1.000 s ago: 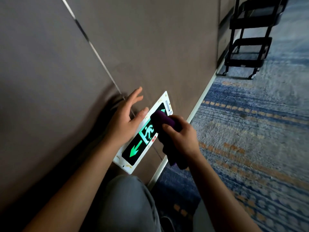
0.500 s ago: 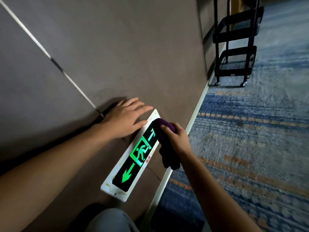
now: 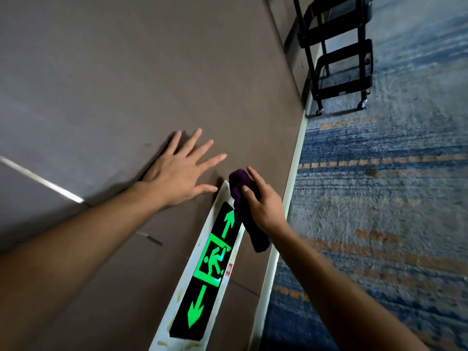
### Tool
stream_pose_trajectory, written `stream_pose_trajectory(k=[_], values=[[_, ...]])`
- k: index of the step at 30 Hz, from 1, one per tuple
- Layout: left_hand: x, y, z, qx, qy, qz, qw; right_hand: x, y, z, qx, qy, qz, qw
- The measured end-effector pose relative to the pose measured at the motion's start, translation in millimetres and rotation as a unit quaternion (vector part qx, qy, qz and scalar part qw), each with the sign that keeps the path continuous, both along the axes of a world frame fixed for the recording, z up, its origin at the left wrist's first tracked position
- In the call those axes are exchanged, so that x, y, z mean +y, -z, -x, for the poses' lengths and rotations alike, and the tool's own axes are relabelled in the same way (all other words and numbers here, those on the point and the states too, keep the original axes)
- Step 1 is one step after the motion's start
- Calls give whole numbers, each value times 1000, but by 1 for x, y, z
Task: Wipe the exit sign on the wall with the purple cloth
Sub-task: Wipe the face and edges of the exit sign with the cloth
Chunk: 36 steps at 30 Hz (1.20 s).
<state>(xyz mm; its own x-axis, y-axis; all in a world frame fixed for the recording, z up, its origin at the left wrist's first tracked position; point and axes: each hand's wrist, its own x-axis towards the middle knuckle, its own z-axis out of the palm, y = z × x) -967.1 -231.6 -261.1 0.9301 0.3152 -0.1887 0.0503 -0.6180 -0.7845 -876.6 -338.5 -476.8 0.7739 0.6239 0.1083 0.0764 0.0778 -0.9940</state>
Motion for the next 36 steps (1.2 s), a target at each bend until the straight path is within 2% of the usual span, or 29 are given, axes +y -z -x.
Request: stream_pose_trajectory(k=[4,12,17,23,36], values=[[13,4,-6,52,-9,-64,997,15,15,-5,-10,40,5,999],[16,-1,-7,138,-7,-132,981,47,17,9,-86,1,9,996],[13,-10,-9,163,-9,-147,976,52,24,6,-60,5,15,998],[8,-9,-8,156,-10,-144,977,55,21,-4,-205,-18,93,974],[6,-8,-2,170,-5,-136,976,48,7,37,-148,17,87,985]])
